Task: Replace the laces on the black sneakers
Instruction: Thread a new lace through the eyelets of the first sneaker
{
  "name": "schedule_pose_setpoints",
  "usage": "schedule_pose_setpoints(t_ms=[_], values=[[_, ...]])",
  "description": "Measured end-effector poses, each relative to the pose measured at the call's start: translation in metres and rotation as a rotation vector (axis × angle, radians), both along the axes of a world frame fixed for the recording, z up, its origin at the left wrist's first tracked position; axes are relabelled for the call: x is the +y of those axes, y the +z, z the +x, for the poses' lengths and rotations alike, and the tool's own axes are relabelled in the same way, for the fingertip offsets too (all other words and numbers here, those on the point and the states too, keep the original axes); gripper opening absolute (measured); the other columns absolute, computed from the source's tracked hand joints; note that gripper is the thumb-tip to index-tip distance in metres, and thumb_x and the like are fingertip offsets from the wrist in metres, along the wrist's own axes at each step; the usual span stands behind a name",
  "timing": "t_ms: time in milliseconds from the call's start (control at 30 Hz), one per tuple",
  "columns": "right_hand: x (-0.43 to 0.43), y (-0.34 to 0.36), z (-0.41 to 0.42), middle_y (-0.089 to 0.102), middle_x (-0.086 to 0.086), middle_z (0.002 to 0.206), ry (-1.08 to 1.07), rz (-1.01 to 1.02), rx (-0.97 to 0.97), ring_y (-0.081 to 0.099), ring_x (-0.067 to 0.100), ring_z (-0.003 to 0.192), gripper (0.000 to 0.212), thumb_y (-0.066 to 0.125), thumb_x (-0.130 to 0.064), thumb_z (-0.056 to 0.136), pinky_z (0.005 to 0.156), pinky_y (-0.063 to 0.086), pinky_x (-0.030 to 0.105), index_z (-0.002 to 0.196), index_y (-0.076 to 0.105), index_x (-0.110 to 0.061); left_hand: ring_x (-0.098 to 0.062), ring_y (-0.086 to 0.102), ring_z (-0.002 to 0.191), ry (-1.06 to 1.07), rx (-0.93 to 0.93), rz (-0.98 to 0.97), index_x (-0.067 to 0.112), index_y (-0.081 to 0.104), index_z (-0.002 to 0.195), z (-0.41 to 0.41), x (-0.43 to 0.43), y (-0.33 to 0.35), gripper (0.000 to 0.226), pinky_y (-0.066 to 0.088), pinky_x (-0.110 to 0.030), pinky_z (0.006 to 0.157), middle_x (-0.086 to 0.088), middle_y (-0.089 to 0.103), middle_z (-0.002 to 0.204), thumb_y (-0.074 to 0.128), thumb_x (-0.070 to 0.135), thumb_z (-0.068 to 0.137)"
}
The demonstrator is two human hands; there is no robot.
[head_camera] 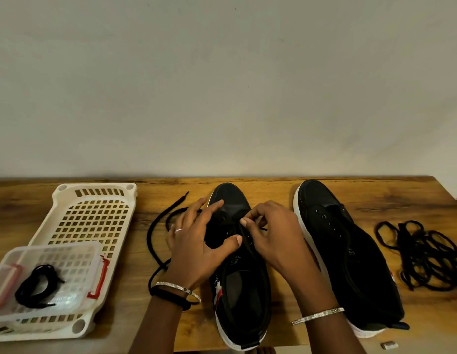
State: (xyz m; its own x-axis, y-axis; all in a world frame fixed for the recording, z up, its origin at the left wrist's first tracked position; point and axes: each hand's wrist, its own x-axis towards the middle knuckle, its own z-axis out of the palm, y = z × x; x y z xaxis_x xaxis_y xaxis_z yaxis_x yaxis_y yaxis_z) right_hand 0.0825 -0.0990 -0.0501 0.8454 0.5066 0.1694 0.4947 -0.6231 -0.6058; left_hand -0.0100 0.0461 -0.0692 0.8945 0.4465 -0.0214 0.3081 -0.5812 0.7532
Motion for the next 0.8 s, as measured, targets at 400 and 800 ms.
schedule_pose_setpoints(t_ms=[400, 800], values=[[-0.008, -0.008, 0.003, 0.069, -0.003, 0.091, -0.123, 0.264, 0.288, 0.065, 0.015, 0.092, 0.017, 0.045, -0.017, 0.106, 0.081, 0.053, 0.036, 0.095, 0.057, -0.013, -0.008, 0.015, 0.144, 0.038, 0.083, 0.023, 0.057, 0.044, 0.133, 0.003, -0.008, -0.004, 0.082, 0.003, -0.055, 0.119, 0.024, 0.026, 0.154, 0.033, 0.081, 0.055], [-0.038, 0.020, 0.012, 0.044, 0.000, 0.061, -0.198, 0.828, 0.659, 0.034, 0.009, 0.043, 0.019, 0.070, -0.027, 0.089, 0.041, 0.028, 0.021, 0.078, 0.059, -0.016, -0.011, 0.019, 0.144, 0.042, 0.081, 0.013, 0.057, 0.044, 0.132, 0.004, -0.009, -0.004, 0.083, 0.005, -0.055, 0.119, 0.025, 0.028, 0.151, 0.038, 0.082, 0.053]])
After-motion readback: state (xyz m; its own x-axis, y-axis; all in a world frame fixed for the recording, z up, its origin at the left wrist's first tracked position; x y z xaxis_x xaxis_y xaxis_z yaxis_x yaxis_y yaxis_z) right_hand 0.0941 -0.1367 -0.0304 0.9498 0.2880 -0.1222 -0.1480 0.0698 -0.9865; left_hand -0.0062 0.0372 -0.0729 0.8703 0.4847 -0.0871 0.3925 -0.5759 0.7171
